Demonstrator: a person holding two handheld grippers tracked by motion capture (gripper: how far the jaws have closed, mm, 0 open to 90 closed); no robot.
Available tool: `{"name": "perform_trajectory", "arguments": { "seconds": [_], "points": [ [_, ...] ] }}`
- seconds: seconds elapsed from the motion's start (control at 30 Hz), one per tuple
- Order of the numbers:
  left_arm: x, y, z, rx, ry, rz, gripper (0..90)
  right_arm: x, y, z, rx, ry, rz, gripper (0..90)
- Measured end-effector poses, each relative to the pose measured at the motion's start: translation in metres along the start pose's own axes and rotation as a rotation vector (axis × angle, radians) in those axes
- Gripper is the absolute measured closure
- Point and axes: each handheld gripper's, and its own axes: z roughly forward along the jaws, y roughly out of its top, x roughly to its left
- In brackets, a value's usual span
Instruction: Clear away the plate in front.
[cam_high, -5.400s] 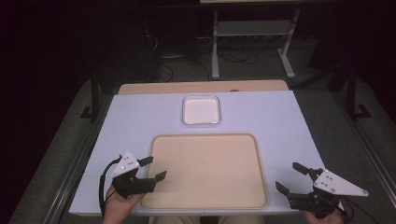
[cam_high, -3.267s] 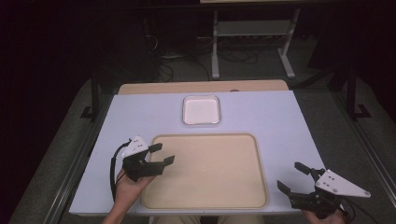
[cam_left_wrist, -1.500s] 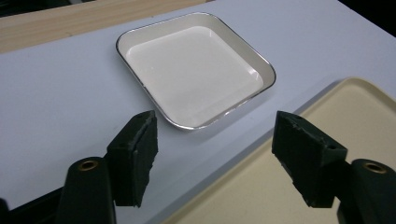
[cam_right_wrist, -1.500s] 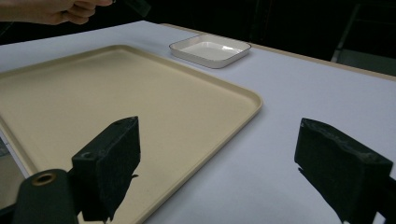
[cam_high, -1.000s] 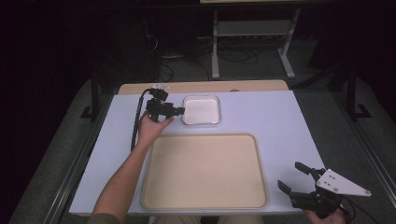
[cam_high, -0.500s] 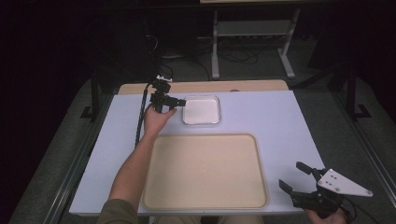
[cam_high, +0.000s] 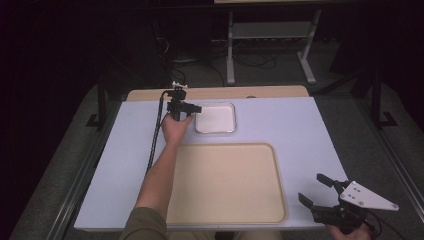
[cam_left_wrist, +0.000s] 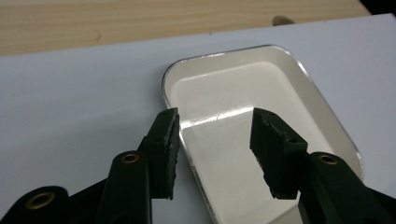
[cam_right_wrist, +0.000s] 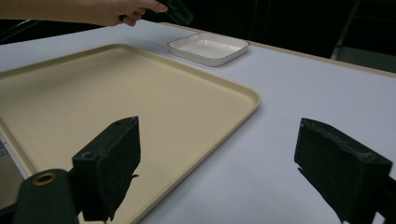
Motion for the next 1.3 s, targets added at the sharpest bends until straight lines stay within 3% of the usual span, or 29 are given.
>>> {"name": "perform_trajectory", "arguments": {
  "seconds": [0.07, 0.1, 0.17, 0.23, 0.37, 0.57, 0.77, 0.83, 1.03, 1.17, 1.23, 1.3],
  "points": [
    [0.0, -0.001, 0.003, 0.011, 0.008, 0.009, 52.9, 0.0, 0.0, 0.0, 0.0, 0.001, 0.0, 13.5],
    [-0.002, -0.003, 0.007, 0.029, 0.052, 0.03, 50.7, 0.0, 0.0, 0.0, 0.0, 0.003, -0.002, 13.6],
    [-0.004, -0.005, 0.011, 0.048, 0.056, 0.054, 54.9, 0.0, 0.0, 0.0, 0.0, 0.008, -0.003, 13.7],
    [-0.004, -0.005, 0.013, 0.051, 0.055, 0.053, 54.7, 0.0, 0.0, 0.001, 0.003, 0.01, 0.0, 13.8],
    [-0.003, -0.008, 0.018, 0.075, 0.058, 0.038, 59.7, 0.0, 0.0, 0.001, 0.005, 0.011, 0.0, 13.8],
    [0.0, -0.01, 0.022, 0.128, 0.061, -0.031, 66.4, 0.001, 0.0, 0.001, 0.006, 0.012, 0.0, 14.0],
    [0.001, -0.01, 0.022, 0.153, 0.07, -0.057, 73.8, 0.001, 0.0, 0.001, 0.011, 0.015, -0.006, 14.3],
    [0.0, -0.012, 0.024, 0.165, 0.094, -0.066, 73.9, 0.001, 0.0, 0.001, 0.009, 0.015, -0.005, 14.3],
    [-0.001, -0.011, 0.026, 0.168, 0.106, -0.069, 73.8, 0.001, 0.0, 0.001, 0.005, 0.014, -0.002, 14.1],
    [0.0, -0.011, 0.027, 0.163, 0.082, -0.095, 80.5, 0.0, 0.0, 0.001, 0.006, 0.014, -0.004, 14.1],
    [0.004, -0.011, 0.026, 0.163, 0.059, -0.135, 81.9, 0.0, 0.0, 0.001, 0.006, 0.013, -0.003, 14.1],
    [0.005, -0.011, 0.026, 0.159, 0.057, -0.148, 84.3, 0.001, 0.0, 0.0, 0.005, 0.01, -0.002, 14.0]
  ]
}}
